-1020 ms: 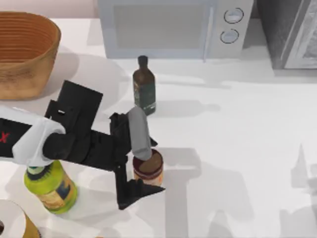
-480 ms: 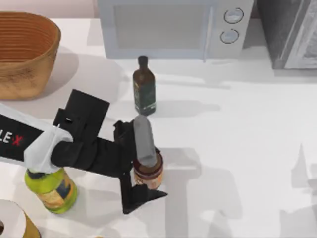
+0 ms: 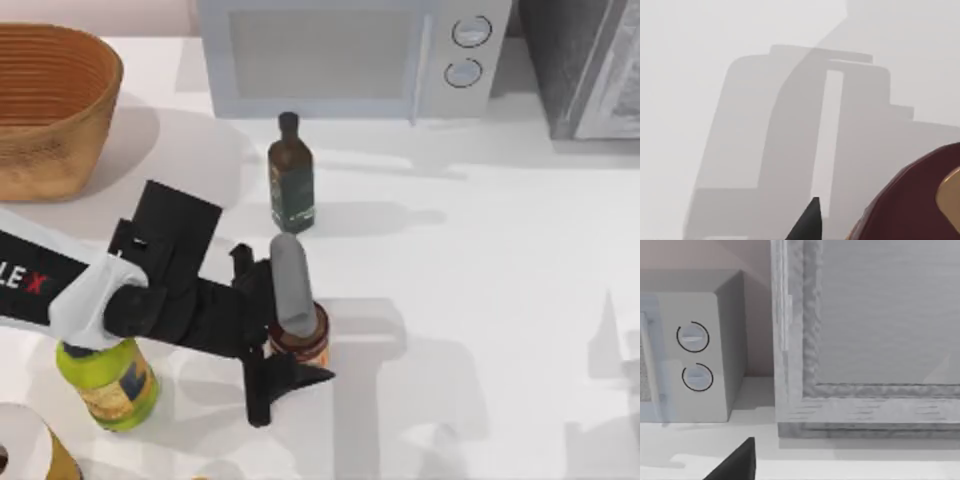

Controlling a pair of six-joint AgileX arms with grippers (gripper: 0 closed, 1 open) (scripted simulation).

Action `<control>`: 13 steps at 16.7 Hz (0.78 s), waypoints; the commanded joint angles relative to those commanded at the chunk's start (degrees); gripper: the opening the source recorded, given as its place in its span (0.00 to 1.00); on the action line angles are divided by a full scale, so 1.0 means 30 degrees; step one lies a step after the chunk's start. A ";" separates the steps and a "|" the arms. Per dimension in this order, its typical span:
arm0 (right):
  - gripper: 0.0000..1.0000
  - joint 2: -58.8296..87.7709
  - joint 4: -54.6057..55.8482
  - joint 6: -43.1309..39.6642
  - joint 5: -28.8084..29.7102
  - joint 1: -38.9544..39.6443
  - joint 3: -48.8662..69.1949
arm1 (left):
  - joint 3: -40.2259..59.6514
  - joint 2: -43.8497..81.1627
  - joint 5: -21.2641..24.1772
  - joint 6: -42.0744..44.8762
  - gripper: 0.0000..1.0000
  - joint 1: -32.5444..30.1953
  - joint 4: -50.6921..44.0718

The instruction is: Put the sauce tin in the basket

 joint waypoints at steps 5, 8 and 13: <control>1.00 0.0000 0.0000 0.0000 0.0000 0.0000 0.0000 | 0.0000 0.0000 0.0000 0.0000 0.00 0.0000 0.0000; 1.00 0.0000 0.0000 0.0000 0.0000 0.0000 0.0000 | 0.0000 0.0000 0.0000 0.0000 0.00 0.0000 0.0000; 1.00 0.0000 0.0000 0.0000 0.0000 0.0000 0.0000 | 0.0035 -0.0031 0.0007 -0.0005 0.00 0.0011 -0.0020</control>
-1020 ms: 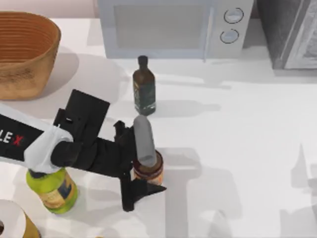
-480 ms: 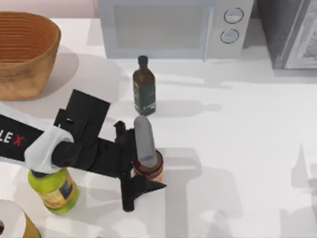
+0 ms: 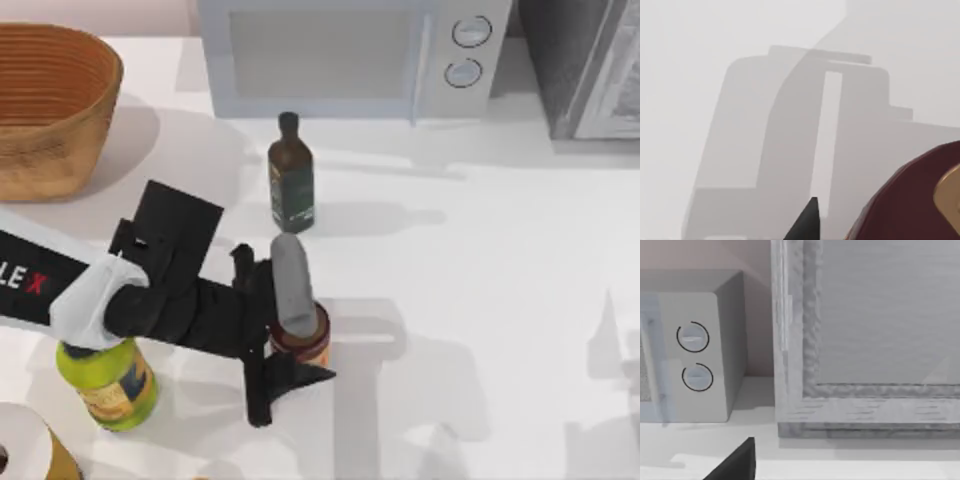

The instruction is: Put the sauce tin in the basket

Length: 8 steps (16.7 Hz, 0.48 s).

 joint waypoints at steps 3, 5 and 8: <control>1.00 0.0000 0.0000 0.0000 0.0000 0.0000 0.0000 | 0.1231 -0.0287 -0.0010 -0.1183 0.00 -0.0628 -0.0420; 1.00 0.0000 0.0000 0.0000 0.0000 0.0000 0.0000 | 0.3044 -0.0684 -0.0232 -0.2891 0.00 -0.1045 -0.0926; 1.00 0.0000 0.0000 0.0000 0.0000 0.0000 0.0000 | 0.6621 -0.1351 -0.1197 -0.6214 0.00 -0.0577 -0.2603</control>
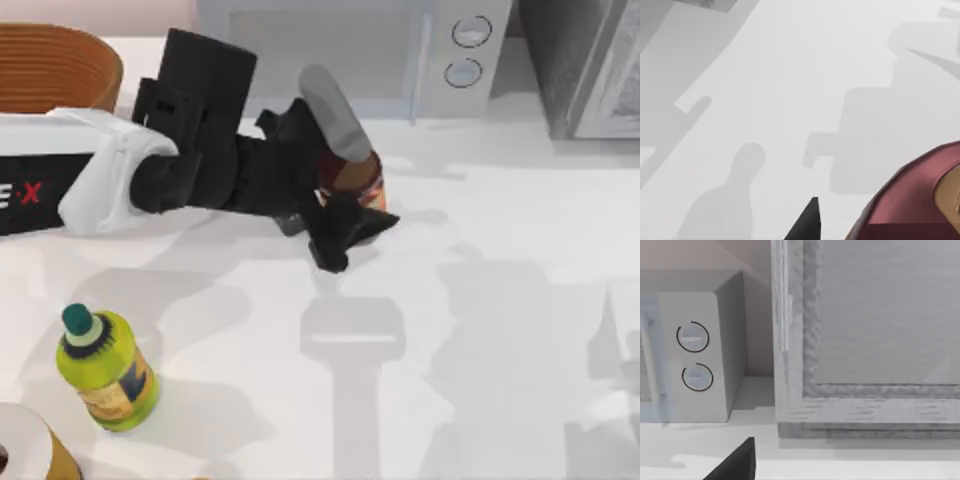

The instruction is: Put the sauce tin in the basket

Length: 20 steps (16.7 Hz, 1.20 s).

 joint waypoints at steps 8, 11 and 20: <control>1.00 0.0000 0.0000 0.0000 0.0000 0.0000 0.0000 | 0.8437 -0.1020 -0.6462 -0.6174 0.00 0.8495 -0.9110; 1.00 0.0000 0.0000 0.0000 0.0000 0.0000 0.0000 | 1.0123 -0.1225 -0.8646 -0.6338 0.00 1.1355 -1.1326; 1.00 0.0000 0.0000 0.0000 0.0000 0.0000 0.0000 | 1.0739 -0.0949 -0.9521 -0.6089 0.00 1.2389 -1.1783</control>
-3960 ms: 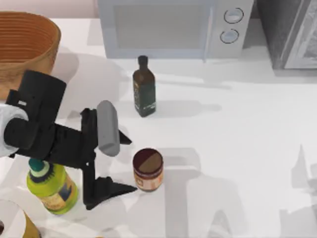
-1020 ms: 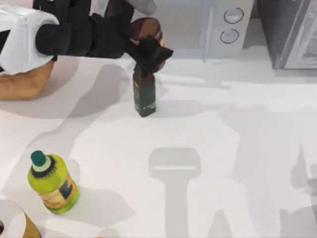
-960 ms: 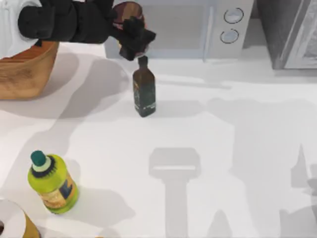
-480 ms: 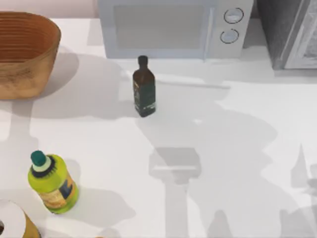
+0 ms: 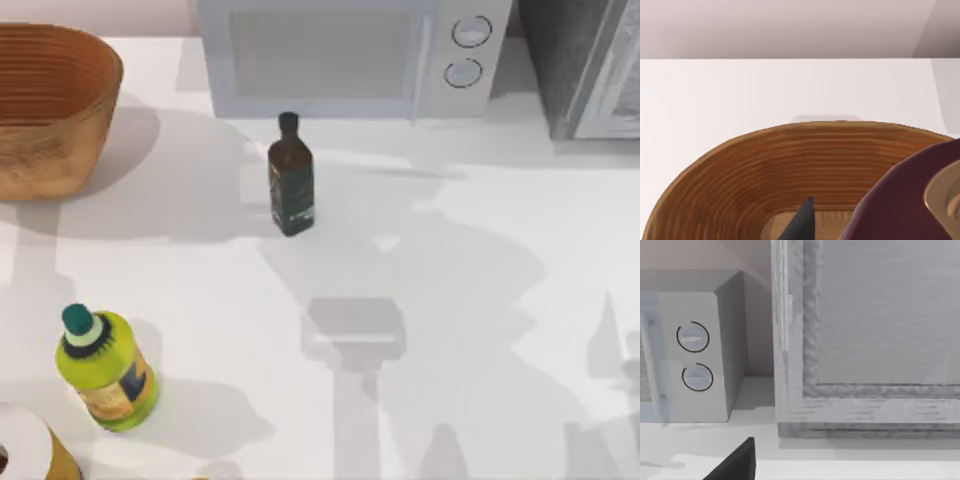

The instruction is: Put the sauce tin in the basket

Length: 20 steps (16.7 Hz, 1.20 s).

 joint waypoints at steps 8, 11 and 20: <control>1.00 0.0000 0.0000 0.0000 0.0000 0.0000 0.0000 | -0.0551 0.1717 -0.0143 -0.0117 0.00 -0.0129 0.2265; 1.00 0.0000 0.0000 0.0000 0.0000 0.0000 0.0000 | -0.0741 0.2289 -0.0154 -0.0188 0.00 -0.0195 0.3116; 1.00 0.0000 0.0000 0.0000 0.0000 0.0000 0.0000 | -0.0746 0.2300 -0.0154 -0.0190 0.38 -0.0196 0.3129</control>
